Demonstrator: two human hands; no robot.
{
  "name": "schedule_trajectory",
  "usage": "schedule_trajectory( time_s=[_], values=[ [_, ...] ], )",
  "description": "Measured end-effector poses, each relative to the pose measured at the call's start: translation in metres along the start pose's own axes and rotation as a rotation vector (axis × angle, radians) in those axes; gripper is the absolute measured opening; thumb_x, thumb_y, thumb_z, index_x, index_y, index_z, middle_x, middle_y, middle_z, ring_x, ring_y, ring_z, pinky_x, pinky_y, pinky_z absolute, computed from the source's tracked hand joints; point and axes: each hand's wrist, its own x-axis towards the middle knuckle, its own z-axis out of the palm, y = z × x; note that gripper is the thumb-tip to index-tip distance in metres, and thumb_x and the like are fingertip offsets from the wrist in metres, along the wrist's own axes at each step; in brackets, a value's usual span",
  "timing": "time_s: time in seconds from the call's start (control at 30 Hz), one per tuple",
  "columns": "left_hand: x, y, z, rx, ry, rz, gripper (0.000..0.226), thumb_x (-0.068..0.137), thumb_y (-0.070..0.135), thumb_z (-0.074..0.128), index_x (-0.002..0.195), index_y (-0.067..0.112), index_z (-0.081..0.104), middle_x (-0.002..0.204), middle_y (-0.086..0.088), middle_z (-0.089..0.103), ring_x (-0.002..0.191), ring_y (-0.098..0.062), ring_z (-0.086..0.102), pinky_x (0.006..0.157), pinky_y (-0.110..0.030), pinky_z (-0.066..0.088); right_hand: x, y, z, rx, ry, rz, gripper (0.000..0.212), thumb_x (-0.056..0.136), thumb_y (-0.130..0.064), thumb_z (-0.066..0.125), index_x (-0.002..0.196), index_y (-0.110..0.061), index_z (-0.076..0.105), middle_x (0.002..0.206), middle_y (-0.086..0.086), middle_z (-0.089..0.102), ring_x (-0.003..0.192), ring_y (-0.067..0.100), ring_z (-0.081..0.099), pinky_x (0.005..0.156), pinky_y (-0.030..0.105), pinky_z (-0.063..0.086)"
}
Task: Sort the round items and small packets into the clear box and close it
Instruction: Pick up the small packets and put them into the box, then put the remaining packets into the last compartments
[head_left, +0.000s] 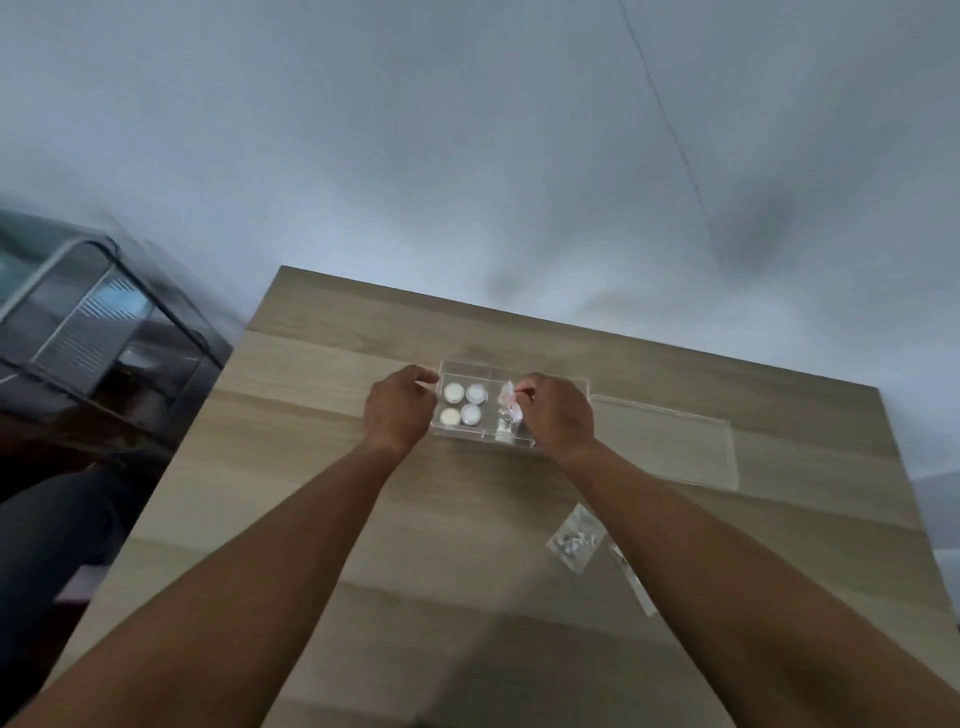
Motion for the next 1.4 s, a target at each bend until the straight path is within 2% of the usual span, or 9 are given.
schedule_trajectory(
  time_s=[0.27,0.47,0.63,0.83,1.03,1.17,1.23,1.3,1.4],
  values=[
    [-0.006,-0.003,0.002,0.004,0.025,0.039,0.03,0.088,0.014,0.056,0.117,0.018,0.065,0.105,-0.008,0.071,0.097,-0.025,0.065,0.081,-0.029,0.044,-0.033,0.028,-0.017,0.187,0.17,-0.036,0.01,0.089,-0.018,0.059,0.09,-0.016,0.069,0.093,0.004,0.069,0.081,0.016,0.061,0.07,0.025,0.042],
    [-0.054,0.016,0.017,-0.082,0.176,0.239,0.023,0.091,0.037,0.059,0.113,0.035,0.059,0.099,0.01,0.053,0.075,-0.006,0.057,0.065,-0.025,0.045,-0.081,0.079,-0.04,0.195,0.182,0.105,0.009,0.085,-0.02,0.066,0.092,-0.017,0.071,0.092,0.001,0.071,0.078,0.008,0.056,0.074,0.023,0.042],
    [-0.105,0.022,0.063,0.079,-0.162,0.443,0.015,0.092,0.037,0.058,0.099,0.029,0.069,0.093,0.007,0.069,0.079,-0.008,0.062,0.072,-0.031,0.053,-0.125,0.117,-0.046,0.21,0.099,0.328,0.007,0.082,-0.023,0.067,0.087,-0.022,0.072,0.086,-0.001,0.072,0.072,0.01,0.058,0.068,0.021,0.038],
    [-0.125,0.035,0.105,0.28,-0.448,0.286,0.031,0.085,0.039,0.063,0.111,0.021,0.065,0.118,-0.005,0.063,0.106,-0.025,0.061,0.088,-0.036,0.049,-0.16,0.149,-0.039,0.197,0.037,0.558,0.026,0.076,-0.027,0.07,0.1,-0.016,0.07,0.108,0.011,0.069,0.103,0.027,0.062,0.084,0.03,0.046],
    [-0.136,0.054,0.127,0.467,-0.483,0.221,0.049,0.074,0.037,0.075,0.116,0.016,0.061,0.122,-0.01,0.054,0.11,-0.03,0.058,0.088,-0.04,0.051,-0.18,0.153,-0.023,0.072,-0.072,0.62,0.05,0.07,-0.033,0.075,0.113,-0.018,0.055,0.117,0.015,0.055,0.112,0.035,0.05,0.091,0.039,0.045],
    [-0.134,0.061,0.129,0.536,-0.52,0.2,0.035,0.073,0.033,0.073,0.104,0.016,0.07,0.114,-0.013,0.062,0.101,-0.031,0.064,0.081,-0.038,0.054,-0.186,0.15,-0.021,0.069,-0.047,0.661,0.05,0.066,-0.033,0.077,0.107,-0.021,0.051,0.112,0.012,0.059,0.107,0.033,0.053,0.084,0.037,0.045],
    [-0.131,0.062,0.127,0.454,-0.564,0.16,0.016,0.068,0.029,0.076,0.078,0.017,0.071,0.095,-0.009,0.071,0.09,-0.027,0.068,0.067,-0.029,0.049,-0.188,0.151,-0.023,0.113,-0.056,0.672,0.044,0.063,-0.033,0.077,0.099,-0.021,0.054,0.107,0.01,0.062,0.103,0.032,0.057,0.081,0.036,0.046],
    [-0.126,0.059,0.124,0.377,-0.606,0.117,0.023,0.066,0.026,0.08,0.057,0.017,0.061,0.072,-0.003,0.069,0.076,-0.025,0.068,0.053,-0.023,0.039,-0.189,0.154,-0.026,0.177,-0.065,0.676,0.031,0.06,-0.032,0.077,0.082,-0.021,0.057,0.097,0.007,0.065,0.094,0.029,0.061,0.074,0.034,0.047],
    [-0.121,0.059,0.117,0.229,-0.628,0.041,0.018,0.069,0.024,0.084,0.066,0.013,0.071,0.067,-0.006,0.068,0.059,-0.019,0.061,0.046,-0.021,0.042,-0.189,0.16,-0.026,0.28,-0.059,0.683,0.03,0.064,-0.03,0.079,0.062,-0.021,0.051,0.077,0.002,0.062,0.075,0.022,0.06,0.063,0.028,0.04]
  ],
)
